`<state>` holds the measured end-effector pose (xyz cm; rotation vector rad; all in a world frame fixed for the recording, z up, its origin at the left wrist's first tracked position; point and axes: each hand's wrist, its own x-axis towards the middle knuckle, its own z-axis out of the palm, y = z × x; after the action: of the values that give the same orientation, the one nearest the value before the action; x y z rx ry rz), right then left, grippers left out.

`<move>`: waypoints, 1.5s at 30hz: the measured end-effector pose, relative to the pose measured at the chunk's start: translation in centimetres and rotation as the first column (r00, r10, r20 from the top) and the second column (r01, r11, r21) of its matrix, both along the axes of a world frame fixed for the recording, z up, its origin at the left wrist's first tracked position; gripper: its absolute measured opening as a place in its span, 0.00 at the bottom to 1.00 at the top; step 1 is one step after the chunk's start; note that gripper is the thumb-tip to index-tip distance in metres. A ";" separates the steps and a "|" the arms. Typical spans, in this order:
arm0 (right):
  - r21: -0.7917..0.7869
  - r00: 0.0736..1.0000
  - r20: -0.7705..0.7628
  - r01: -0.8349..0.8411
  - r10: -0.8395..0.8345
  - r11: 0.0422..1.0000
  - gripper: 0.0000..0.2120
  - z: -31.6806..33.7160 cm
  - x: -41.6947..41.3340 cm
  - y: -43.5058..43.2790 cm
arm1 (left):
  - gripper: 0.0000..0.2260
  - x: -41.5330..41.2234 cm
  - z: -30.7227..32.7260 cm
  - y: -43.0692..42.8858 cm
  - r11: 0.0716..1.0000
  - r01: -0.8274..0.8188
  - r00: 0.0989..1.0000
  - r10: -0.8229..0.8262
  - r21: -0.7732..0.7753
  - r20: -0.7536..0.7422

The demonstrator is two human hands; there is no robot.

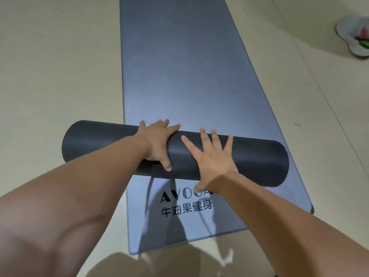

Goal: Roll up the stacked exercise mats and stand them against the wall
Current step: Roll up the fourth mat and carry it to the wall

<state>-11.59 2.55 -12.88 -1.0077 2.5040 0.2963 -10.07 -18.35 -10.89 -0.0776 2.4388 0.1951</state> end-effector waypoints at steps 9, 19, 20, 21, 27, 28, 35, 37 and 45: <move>-0.002 0.996 0.090 0.005 -0.005 1.000 0.73 1.0 -6.4 -2.4 | 0.37 7.8 -3.5 1.7 0.987 0.023 0.783 -0.116 -0.157 -0.611; -0.056 0.947 0.247 0.227 -0.207 0.972 0.64 2.4 -5.3 -3.0 | 0.30 10.1 -3.9 4.4 0.419 -0.733 0.246 0.898 0.536 -0.366; -0.069 0.928 0.281 0.276 -0.246 0.959 0.63 2.3 -4.5 -2.9 | 0.33 10.3 -4.3 4.6 0.278 -0.758 0.190 0.960 0.591 -0.207; -0.084 0.902 0.322 0.329 -0.287 0.941 0.62 2.0 -3.8 -3.0 | 0.36 10.5 -4.6 4.9 0.125 -0.764 0.128 0.991 0.633 -0.042; -0.079 0.516 0.721 0.724 -0.462 0.685 0.56 -1.8 -0.1 -2.0 | 0.37 11.5 -6.5 4.9 -0.559 -0.644 0.029 0.664 0.522 0.747; -0.081 0.452 0.770 0.769 -0.450 0.634 0.57 -2.4 0.3 -1.8 | 0.37 11.4 -6.6 4.7 -0.576 -0.626 0.037 0.652 0.526 0.757; -0.242 0.425 0.852 0.838 -0.305 0.489 0.53 -2.0 -1.0 -0.9 | 0.17 8.1 -3.3 4.3 -0.595 -0.559 0.048 0.672 0.577 0.739; -0.306 0.452 0.848 0.844 -0.277 0.441 0.52 0.1 -2.3 -0.9 | 0.18 6.1 -0.9 3.8 -0.575 -0.540 0.049 0.708 0.615 0.704; -0.465 0.531 0.816 0.838 -0.231 0.285 0.51 13.9 -7.9 2.2 | 0.28 -1.7 12.0 4.7 -0.388 -0.448 0.216 0.828 0.806 0.518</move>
<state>-19.45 4.77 1.07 -0.1930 2.0526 -1.4325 -11.78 -13.62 1.09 -1.1784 1.5429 2.4790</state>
